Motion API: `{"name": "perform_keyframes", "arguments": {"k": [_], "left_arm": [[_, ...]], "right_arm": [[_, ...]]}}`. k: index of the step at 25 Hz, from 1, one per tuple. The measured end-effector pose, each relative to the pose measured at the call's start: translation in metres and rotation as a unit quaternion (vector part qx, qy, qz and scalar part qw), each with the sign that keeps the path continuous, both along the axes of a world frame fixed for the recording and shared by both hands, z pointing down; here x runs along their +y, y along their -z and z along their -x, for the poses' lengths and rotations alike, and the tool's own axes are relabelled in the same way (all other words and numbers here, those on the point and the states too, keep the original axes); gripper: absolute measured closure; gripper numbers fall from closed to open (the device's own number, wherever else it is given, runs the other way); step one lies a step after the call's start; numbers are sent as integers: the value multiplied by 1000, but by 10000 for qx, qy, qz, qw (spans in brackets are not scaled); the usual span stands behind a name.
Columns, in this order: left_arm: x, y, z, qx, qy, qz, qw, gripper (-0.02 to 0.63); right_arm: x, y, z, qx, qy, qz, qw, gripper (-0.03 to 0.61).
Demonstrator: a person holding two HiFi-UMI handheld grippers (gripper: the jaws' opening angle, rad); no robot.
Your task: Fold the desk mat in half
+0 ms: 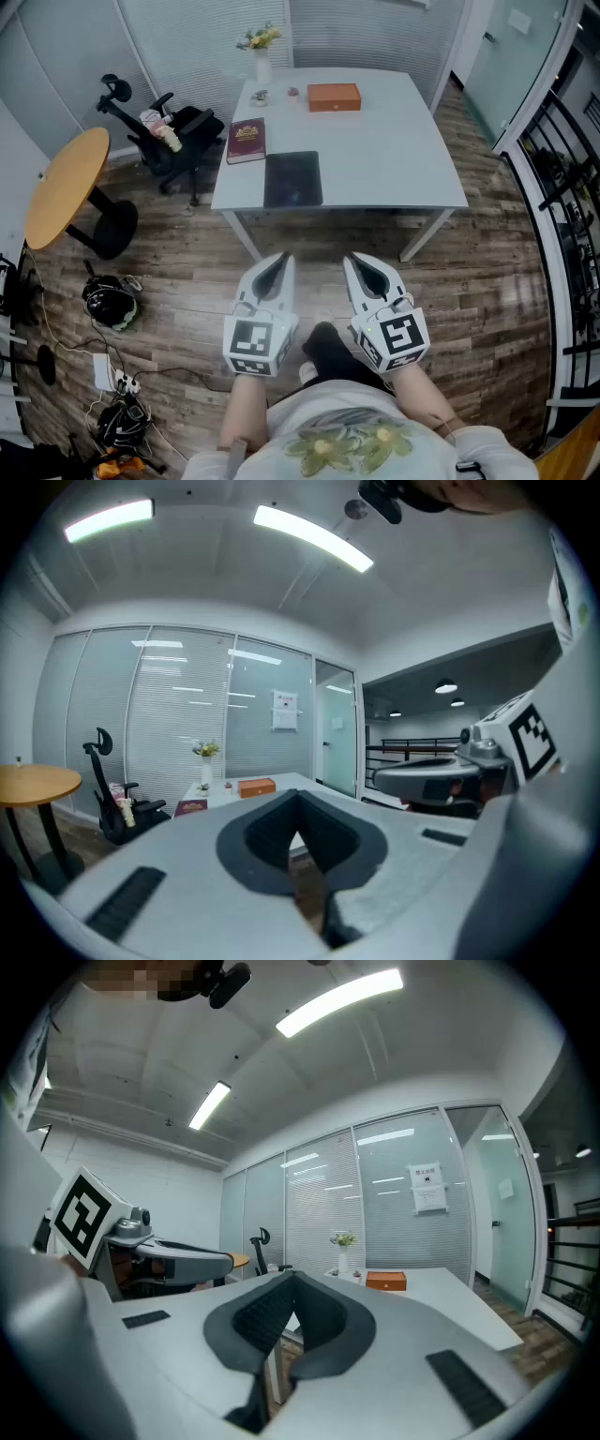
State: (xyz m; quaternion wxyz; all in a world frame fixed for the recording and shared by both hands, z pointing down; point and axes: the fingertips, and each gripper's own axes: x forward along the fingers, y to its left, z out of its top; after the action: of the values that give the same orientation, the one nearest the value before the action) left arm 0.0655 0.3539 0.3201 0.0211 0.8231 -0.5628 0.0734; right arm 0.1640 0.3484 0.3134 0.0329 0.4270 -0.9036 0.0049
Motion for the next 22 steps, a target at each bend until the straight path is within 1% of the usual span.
{"name": "perform_keyframes", "arguments": {"k": [4, 10, 16, 17, 18, 19, 20, 22], "left_arm": [[-15, -3, 3, 56, 44, 27, 10000, 612], [-47, -6, 11, -118, 40, 92, 9999, 612], [-80, -8, 24, -95, -2, 148, 9998, 612], [-86, -8, 26, -144, -36, 132, 9998, 612], [-92, -8, 27, -217, -77, 117, 9997, 608], [-99, -9, 27, -299, -122, 112, 9994, 597], [-106, -10, 28, -372, -167, 123, 9991, 567], [-120, -14, 31, -491, -227, 201, 9983, 479]], "right_arm": [[-13, -4, 2, 4, 101, 38, 9999, 561], [-49, -13, 8, 144, 267, 250, 9992, 560], [-85, -16, 17, 251, 453, 298, 9982, 555], [-90, -17, 20, 279, 512, 303, 9978, 540], [-96, -18, 23, 318, 573, 310, 9974, 498], [-103, -19, 25, 363, 627, 319, 9969, 468], [-110, -20, 26, 409, 668, 328, 9964, 454], [-125, -23, 28, 487, 726, 342, 9956, 431]]}}
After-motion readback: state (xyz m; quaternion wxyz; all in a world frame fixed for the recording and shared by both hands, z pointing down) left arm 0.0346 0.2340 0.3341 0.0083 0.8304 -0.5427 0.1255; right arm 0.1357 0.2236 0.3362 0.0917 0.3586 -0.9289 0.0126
